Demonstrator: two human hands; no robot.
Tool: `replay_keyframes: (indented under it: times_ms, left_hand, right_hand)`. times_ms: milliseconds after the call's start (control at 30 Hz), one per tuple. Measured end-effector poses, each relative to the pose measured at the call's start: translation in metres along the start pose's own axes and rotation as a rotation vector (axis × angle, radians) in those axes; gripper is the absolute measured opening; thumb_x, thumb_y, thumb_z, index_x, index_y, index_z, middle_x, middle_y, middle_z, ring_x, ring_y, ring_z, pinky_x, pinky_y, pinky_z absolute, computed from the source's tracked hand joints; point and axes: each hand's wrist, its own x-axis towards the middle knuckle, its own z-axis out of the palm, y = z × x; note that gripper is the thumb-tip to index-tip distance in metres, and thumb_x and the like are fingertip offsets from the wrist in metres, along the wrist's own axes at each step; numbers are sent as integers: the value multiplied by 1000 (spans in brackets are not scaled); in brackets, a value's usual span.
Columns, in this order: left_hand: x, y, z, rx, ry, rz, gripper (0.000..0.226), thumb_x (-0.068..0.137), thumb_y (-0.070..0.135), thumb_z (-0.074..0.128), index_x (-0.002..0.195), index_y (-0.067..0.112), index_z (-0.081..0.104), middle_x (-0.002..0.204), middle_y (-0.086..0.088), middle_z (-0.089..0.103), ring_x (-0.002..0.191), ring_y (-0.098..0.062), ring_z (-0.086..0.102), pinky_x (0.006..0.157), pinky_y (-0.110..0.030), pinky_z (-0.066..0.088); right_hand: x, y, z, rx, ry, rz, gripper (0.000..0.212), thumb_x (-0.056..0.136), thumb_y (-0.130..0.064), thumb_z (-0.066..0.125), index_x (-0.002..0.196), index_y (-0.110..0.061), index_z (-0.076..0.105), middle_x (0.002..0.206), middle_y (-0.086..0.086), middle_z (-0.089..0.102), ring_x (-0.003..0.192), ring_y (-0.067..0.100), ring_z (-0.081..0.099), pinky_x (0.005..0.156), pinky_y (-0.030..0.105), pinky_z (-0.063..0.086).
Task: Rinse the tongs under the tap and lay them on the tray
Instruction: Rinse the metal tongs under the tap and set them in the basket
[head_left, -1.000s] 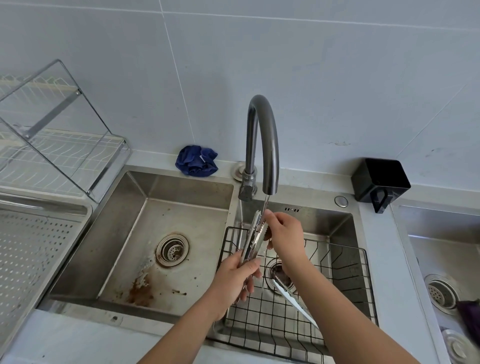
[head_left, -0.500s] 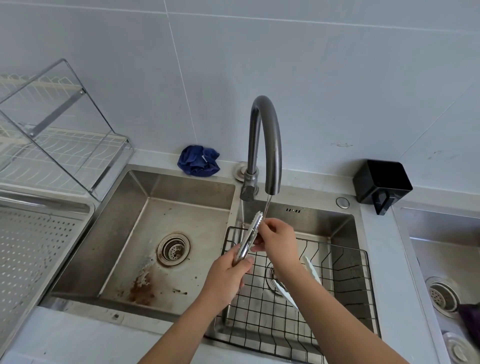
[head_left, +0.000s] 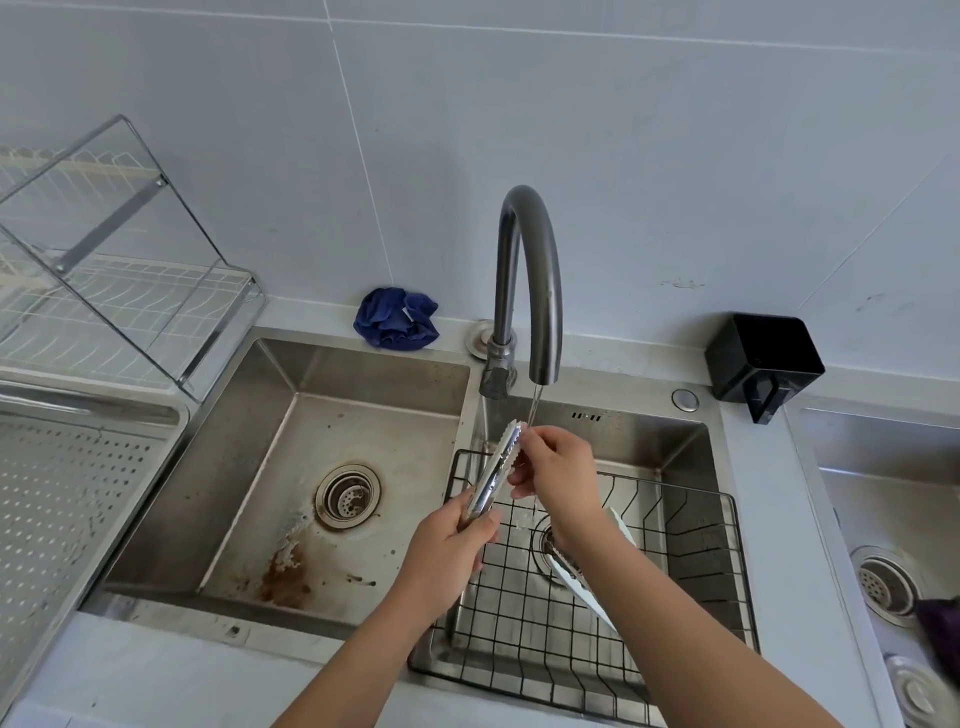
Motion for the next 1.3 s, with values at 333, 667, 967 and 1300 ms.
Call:
replay_keyframes:
  times_ms: [333,667,967,1300]
  left_hand:
    - [0,0,-1,9,15,-25,11,101,28,59,107,23,67,93,-10,73,59,-8,57,43,-14,39]
    - [1,-1,-2,2,12,-38,13,101,34,58,103,27,69,90,-5,72,59,-10,56,44,-15,41]
    - [5,10,-3,-19,3,-82,43,98,38,61,105,-4,60,79,-9,53,57,-12,55,39,-27,39]
    - [14,15,3,-94,-23,-70,20,100,31,59,90,15,65,77,-2,58,56,-13,55,40,-26,39]
  right_hand:
    - [-4,2,2,78,6,16,26,102,-18,58,82,-9,72,58,1,64,51,16,60,46,29,52]
    - [-4,-1,0,86,-63,44,21,98,-9,58,83,-7,72,64,3,67,56,14,61,51,29,55]
    - [1,2,-1,85,-85,35,14,100,-11,61,95,1,66,66,0,73,56,14,67,53,29,57]
    - [-1,4,-1,35,-92,18,22,103,-21,61,87,-8,68,63,3,71,54,17,66,49,29,56]
